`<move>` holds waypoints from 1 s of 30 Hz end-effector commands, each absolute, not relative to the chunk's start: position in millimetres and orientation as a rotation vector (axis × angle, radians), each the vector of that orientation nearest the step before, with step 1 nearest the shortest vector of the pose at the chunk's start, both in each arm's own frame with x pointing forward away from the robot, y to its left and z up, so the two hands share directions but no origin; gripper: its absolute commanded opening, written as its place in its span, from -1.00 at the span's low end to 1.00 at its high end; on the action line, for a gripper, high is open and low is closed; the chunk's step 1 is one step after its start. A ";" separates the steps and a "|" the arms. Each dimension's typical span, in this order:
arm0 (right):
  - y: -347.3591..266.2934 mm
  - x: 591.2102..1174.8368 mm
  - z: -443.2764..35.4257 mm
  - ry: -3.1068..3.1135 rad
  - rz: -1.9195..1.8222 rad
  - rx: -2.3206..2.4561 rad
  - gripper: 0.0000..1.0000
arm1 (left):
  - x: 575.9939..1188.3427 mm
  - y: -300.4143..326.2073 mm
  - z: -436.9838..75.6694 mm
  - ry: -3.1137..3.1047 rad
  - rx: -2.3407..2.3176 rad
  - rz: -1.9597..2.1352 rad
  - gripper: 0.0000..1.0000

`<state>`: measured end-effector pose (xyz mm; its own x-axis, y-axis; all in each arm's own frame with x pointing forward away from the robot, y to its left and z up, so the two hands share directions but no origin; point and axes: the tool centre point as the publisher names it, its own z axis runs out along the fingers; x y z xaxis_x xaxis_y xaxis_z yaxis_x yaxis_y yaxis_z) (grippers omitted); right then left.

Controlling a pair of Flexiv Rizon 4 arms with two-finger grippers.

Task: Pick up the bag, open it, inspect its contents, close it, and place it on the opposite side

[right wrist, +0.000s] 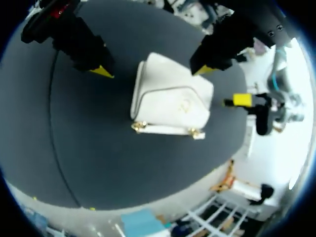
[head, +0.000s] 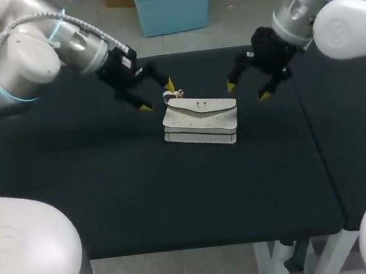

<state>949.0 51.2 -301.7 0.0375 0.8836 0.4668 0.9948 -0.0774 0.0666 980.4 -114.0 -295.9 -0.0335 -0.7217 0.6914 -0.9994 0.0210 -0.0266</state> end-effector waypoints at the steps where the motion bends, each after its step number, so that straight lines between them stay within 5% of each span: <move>1: 49.9 945.4 -310.8 -1.460 -0.739 -2.229 1.00 | 979.9 -113.0 -307.8 -1.637 1.730 0.822 1.00; 30: 62.4 950.3 -324.1 -1.371 -0.776 -2.186 1.00 | 992.3 -117.8 -333.1 -1.687 1.619 0.823 1.00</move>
<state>948.2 60.9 -319.7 0.3565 0.6457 0.6753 0.9035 -0.4222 -0.0732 988.1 -117.3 -326.6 -0.0258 -0.6231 0.7817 -0.9996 0.0259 -0.0123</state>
